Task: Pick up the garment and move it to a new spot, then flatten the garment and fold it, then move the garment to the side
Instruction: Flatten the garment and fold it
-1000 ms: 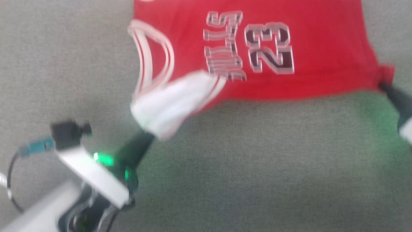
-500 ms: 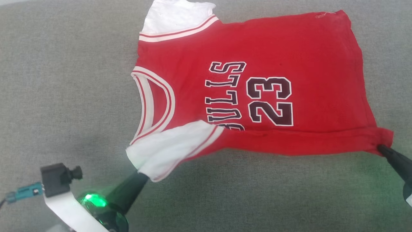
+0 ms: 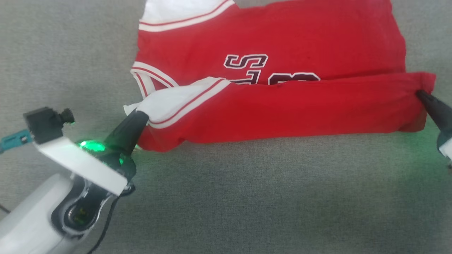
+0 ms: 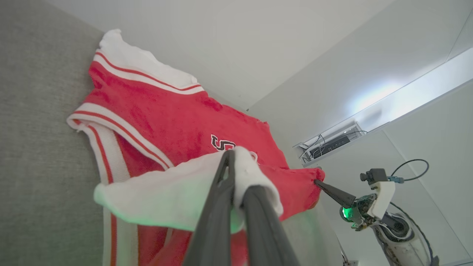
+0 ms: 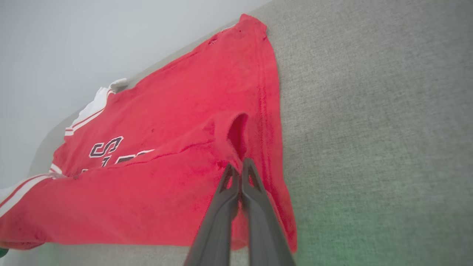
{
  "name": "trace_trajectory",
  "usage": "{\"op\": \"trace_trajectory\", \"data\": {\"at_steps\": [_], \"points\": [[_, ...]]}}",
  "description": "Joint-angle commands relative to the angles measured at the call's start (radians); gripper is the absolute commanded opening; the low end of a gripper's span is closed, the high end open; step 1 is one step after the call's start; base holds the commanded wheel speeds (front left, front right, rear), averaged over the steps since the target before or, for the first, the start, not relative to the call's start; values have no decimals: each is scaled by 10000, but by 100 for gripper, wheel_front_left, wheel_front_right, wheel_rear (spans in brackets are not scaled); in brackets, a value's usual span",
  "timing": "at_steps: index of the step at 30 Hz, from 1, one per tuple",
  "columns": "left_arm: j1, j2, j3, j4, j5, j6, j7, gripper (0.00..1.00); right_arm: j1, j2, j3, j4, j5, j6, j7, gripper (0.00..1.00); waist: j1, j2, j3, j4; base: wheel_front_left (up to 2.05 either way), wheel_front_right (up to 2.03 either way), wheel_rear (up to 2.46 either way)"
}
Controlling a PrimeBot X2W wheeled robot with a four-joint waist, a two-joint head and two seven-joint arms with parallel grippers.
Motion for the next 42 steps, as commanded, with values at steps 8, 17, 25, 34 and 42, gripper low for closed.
{"op": "trace_trajectory", "data": {"at_steps": [8, 17, 25, 34, 42], "points": [[-920, -366, -791, 1789, 669, 11, -110, 0, -731, -201, 644, 1011, -362, 2, -740, 0, -1, -2, 800, -129, 0, 0, 0], [-1227, -144, -1410, 2785, 1549, 25, -275, 100, -486, -795, 1613, 1443, -593, 2, -2090, 100, -1, -2, 421, -100, 0, 0, 0], [-1856, 1187, -2197, 2700, 2484, 14, 446, 100, 75, -1515, 2075, 1143, -1221, 2, -3511, 100, -1, -2, -632, 12, 0, 0, 0], [-3012, 1911, -2943, 1662, 1271, 1295, 5308, 100, 169, -1624, 2194, 816, -1147, 2, -3876, 100, -1, -2, -964, -191, 0, 0, 0], [-3299, 1913, -3398, 1746, 307, 1763, 7592, 100, -46, -1561, 2415, 721, -1050, 2, -3971, 100, -1, -2, -435, -750, 0, 0, 0]]}}
